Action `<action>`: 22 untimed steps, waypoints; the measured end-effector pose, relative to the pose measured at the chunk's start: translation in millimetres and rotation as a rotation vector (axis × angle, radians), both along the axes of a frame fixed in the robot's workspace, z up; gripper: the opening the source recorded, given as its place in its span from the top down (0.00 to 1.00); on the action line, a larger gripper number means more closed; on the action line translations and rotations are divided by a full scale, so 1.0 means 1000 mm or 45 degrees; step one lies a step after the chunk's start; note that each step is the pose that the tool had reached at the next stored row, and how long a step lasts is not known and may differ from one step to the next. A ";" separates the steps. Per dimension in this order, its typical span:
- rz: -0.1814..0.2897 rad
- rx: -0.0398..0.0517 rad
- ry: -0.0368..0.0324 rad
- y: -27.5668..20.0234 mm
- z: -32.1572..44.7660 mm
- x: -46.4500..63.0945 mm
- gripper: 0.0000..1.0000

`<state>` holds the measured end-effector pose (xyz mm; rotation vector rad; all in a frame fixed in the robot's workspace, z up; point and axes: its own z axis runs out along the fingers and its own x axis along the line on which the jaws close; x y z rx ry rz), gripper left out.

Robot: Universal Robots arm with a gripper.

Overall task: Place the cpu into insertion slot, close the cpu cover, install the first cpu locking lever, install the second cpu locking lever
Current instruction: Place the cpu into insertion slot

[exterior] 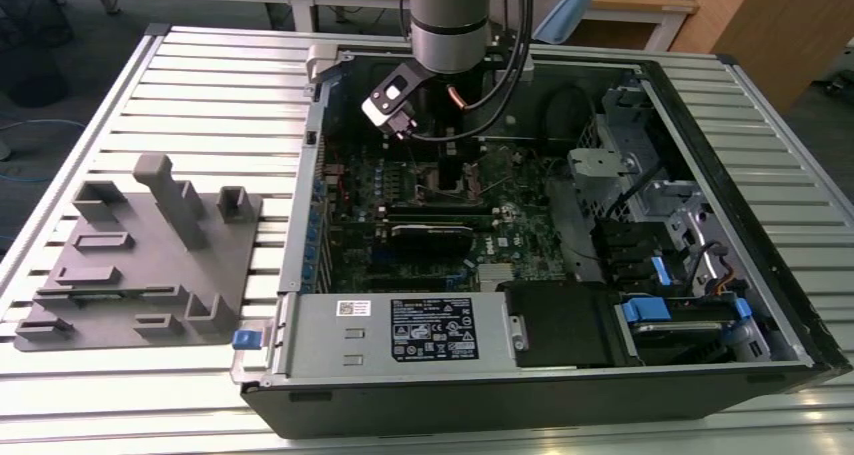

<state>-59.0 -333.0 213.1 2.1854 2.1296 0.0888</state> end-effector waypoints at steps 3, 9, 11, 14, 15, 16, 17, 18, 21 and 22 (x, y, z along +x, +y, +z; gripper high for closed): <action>0.000 0.000 0.0000 0.0000 0.0000 0.000 0.38; 0.000 0.000 0.0000 0.0000 0.0000 0.000 0.59; -0.001 0.000 0.0000 0.0000 0.0000 0.000 0.70; -0.001 0.000 0.0000 0.0000 0.0000 0.000 0.82; -0.001 0.000 0.0000 0.0000 0.0000 0.000 0.82; -0.001 0.000 0.0000 0.0000 0.0000 0.000 0.88; -0.001 0.000 0.0000 0.0000 0.0000 0.000 0.90; -0.001 0.000 0.0001 0.0000 0.0000 0.000 0.90; -0.001 0.000 0.0000 0.0000 0.0000 0.000 0.90; -0.001 0.000 0.0013 0.0000 0.0000 0.000 0.90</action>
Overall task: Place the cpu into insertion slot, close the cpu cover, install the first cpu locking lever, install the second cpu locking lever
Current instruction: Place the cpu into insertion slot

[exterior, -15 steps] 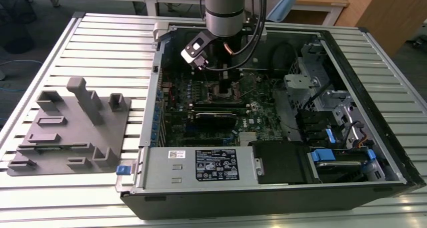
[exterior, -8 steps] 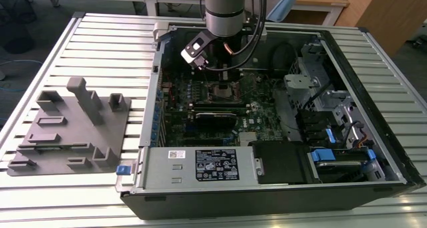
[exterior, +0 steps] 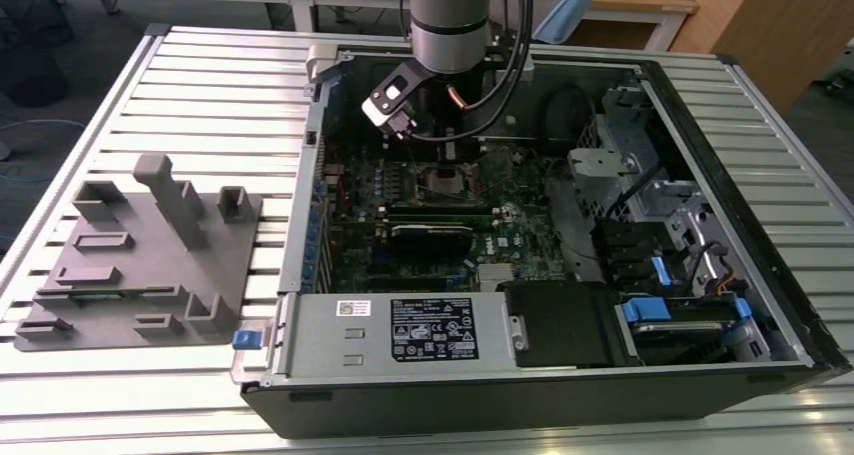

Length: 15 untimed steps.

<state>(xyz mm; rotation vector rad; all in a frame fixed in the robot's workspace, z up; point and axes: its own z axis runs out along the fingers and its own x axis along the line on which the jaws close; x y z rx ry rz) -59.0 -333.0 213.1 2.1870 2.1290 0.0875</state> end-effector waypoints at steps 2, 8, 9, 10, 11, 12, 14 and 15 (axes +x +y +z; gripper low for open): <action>0.000 0.000 0.0169 0.0000 -0.0003 0.000 0.90; 0.000 0.000 0.0296 0.0000 -0.0004 0.001 0.90; 0.000 0.000 0.0301 0.0001 -0.0005 0.002 0.90; 0.000 0.000 0.0308 0.0000 -0.0006 0.004 0.90; 0.000 0.000 0.0314 0.0000 -0.0007 0.006 0.90; 0.000 0.000 0.0314 0.0000 -0.0009 0.007 0.90; -0.001 0.000 0.0317 0.0000 -0.0024 0.007 0.90; -0.001 0.000 0.0316 0.0000 -0.0038 0.007 0.90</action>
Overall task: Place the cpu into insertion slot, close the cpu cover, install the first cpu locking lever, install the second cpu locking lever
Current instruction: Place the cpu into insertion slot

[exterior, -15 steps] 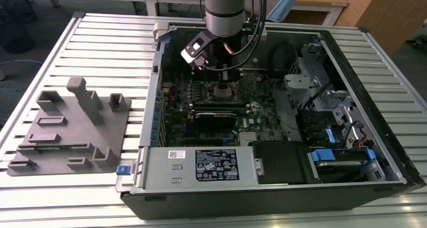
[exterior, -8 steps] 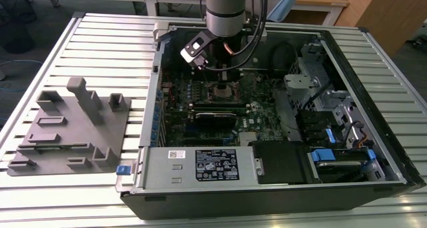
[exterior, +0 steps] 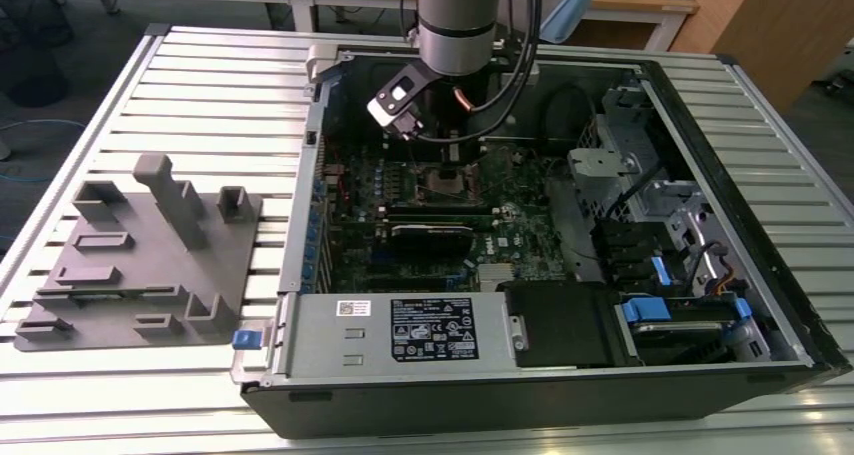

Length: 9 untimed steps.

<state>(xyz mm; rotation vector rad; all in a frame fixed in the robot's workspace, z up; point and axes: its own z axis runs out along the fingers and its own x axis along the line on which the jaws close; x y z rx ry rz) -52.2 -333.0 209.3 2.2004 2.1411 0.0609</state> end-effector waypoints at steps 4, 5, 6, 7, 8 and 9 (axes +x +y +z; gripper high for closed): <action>-0.001 0.000 -0.0001 0.0000 -0.0061 0.000 0.90; -0.001 0.000 0.0000 0.0000 -0.0073 0.000 0.90; -0.002 0.000 0.0000 0.0000 -0.0077 0.000 0.90; -0.002 0.000 0.0001 0.0000 -0.0076 0.000 0.90; -0.002 -0.001 0.0002 -0.0001 -0.0076 0.000 0.90; -0.002 0.000 0.0001 0.0000 -0.0077 0.000 0.90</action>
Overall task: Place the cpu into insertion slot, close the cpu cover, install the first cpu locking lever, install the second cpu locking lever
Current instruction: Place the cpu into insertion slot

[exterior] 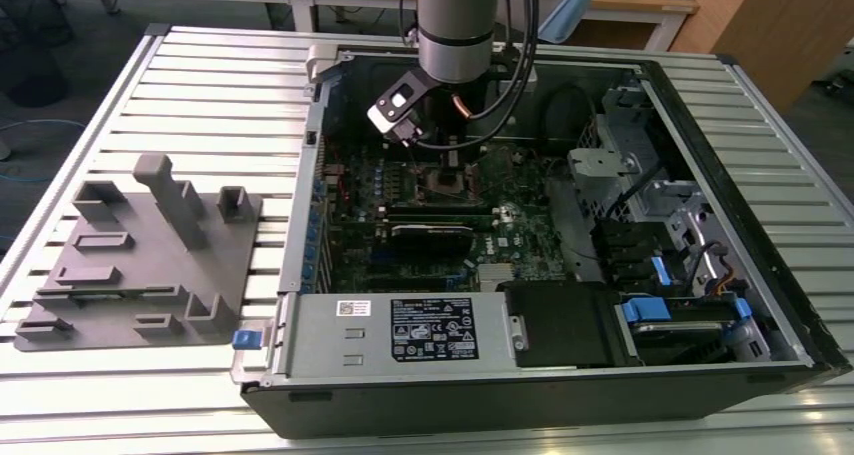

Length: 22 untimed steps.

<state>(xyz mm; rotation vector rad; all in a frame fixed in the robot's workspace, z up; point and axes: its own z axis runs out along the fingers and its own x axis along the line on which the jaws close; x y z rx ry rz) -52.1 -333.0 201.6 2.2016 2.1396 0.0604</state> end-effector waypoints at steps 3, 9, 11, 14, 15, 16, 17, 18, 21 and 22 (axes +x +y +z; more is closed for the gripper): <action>0.000 0.001 -0.0003 0.0001 -0.0005 0.000 0.90; 0.000 -0.001 0.0004 -0.0001 -0.0029 0.000 0.90; 0.000 0.000 -0.0001 0.0000 -0.0032 0.000 0.90; 0.000 0.000 0.0000 0.0000 -0.0032 0.000 0.90; 0.000 0.000 0.0001 0.0000 -0.0035 0.000 0.90; 0.000 0.000 0.0003 0.0000 -0.0038 0.000 0.90; 0.000 0.000 0.0003 0.0000 -0.0038 0.000 0.90; 0.000 0.000 0.0003 0.0000 -0.0038 0.000 0.90; 0.000 0.000 0.0000 0.0000 -0.0041 0.000 0.90; 0.000 0.000 -0.0001 0.0000 -0.0040 0.000 0.90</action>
